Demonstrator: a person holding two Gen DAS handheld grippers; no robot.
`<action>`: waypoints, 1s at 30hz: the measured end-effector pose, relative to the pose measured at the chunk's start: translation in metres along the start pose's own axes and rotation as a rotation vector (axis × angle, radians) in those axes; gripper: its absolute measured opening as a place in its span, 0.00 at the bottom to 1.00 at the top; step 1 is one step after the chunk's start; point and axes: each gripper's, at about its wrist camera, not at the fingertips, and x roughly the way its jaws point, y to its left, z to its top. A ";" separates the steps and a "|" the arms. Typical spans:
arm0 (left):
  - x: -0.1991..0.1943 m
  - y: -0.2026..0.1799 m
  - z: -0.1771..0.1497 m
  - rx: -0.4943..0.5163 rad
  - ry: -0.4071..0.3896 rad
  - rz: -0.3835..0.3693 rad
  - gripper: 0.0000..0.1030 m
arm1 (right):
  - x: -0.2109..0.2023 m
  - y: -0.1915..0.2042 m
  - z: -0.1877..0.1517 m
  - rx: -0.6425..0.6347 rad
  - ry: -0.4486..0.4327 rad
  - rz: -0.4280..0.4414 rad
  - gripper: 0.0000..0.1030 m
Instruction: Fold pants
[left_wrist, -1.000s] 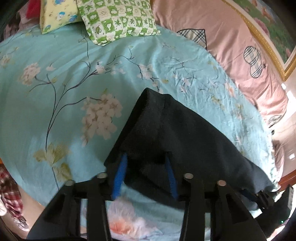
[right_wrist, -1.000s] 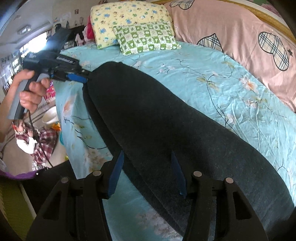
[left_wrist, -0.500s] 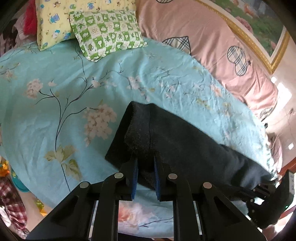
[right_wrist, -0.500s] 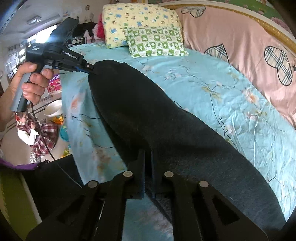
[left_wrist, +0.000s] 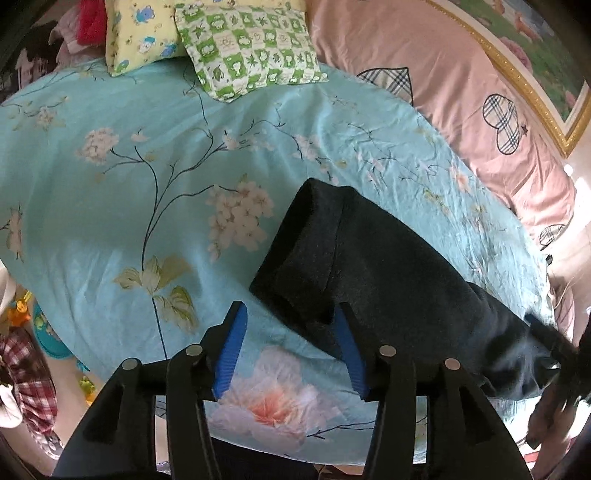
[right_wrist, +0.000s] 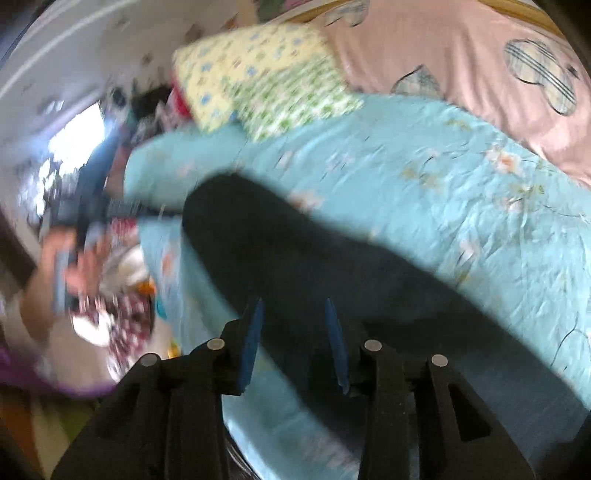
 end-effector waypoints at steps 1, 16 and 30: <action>0.003 0.001 0.000 -0.009 0.010 -0.001 0.52 | 0.000 -0.009 0.009 0.033 -0.018 0.002 0.36; 0.036 0.010 0.009 -0.081 0.093 -0.057 0.55 | 0.137 -0.064 0.046 0.067 0.396 -0.003 0.36; 0.052 -0.010 0.010 -0.001 0.044 -0.084 0.24 | 0.144 -0.043 0.044 -0.086 0.507 0.056 0.28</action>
